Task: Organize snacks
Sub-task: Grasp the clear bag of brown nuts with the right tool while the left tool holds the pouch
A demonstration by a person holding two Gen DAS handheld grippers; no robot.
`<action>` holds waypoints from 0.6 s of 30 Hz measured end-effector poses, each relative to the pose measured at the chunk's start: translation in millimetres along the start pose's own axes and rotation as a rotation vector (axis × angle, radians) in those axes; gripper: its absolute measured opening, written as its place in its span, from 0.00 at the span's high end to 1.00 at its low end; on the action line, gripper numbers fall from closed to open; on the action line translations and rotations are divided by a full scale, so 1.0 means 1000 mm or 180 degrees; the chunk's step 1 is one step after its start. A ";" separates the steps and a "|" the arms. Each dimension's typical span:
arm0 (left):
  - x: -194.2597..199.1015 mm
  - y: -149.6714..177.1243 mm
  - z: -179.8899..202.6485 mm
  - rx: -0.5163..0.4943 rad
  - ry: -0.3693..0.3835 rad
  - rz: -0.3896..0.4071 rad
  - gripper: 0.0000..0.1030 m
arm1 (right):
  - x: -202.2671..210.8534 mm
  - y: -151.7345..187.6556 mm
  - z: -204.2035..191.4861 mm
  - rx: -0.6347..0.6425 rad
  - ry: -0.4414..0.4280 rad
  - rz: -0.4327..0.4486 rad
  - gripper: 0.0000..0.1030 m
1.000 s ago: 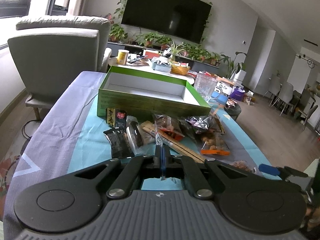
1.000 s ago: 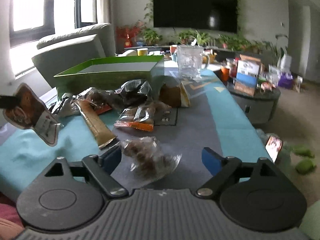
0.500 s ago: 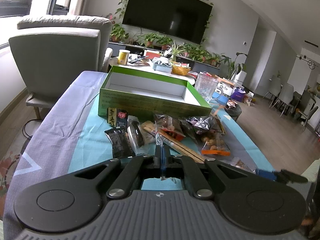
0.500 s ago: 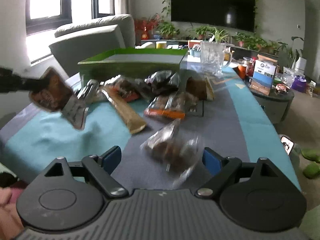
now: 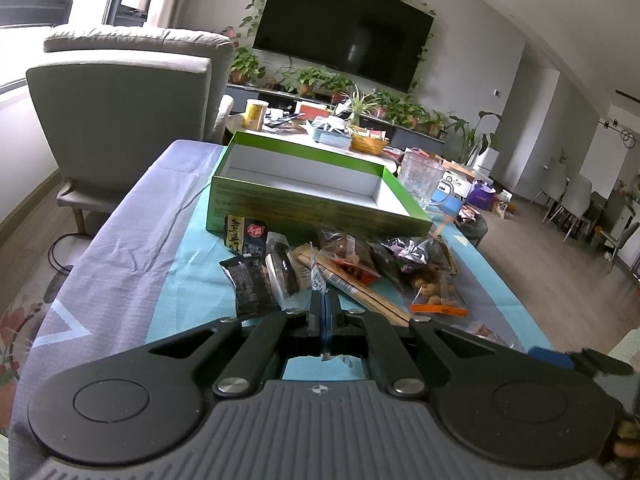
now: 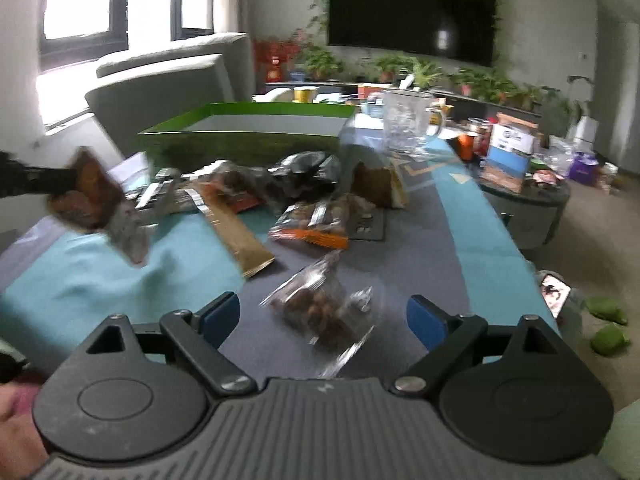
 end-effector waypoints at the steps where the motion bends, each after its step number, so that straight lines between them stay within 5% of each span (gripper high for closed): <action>1: 0.000 0.000 0.000 0.0002 0.0001 0.0000 0.99 | 0.004 0.001 -0.004 0.0043 -0.0096 -0.0032 0.11; 5: 0.002 0.000 0.003 -0.0020 0.0024 0.0008 0.99 | 0.004 0.007 -0.022 0.0259 -0.0313 -0.0153 0.11; 15: 0.004 -0.001 -0.007 0.0054 -0.0019 0.0024 0.99 | -0.039 -0.008 -0.005 0.0040 0.0007 -0.0329 0.11; 18: 0.003 -0.001 -0.009 0.0070 -0.0025 0.0018 0.99 | -0.033 -0.010 -0.003 -0.0045 -0.0111 -0.0272 0.10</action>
Point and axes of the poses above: each gripper's, at about its wrist camera, not at the fingertips, and x roughly against the way its jaws point, z to its right, y to its underside, the point moved 8 cm from there along -x, roughly the way its jaws point, and after that the axes turned 3 degrees about -x, right-handed, at the moved point
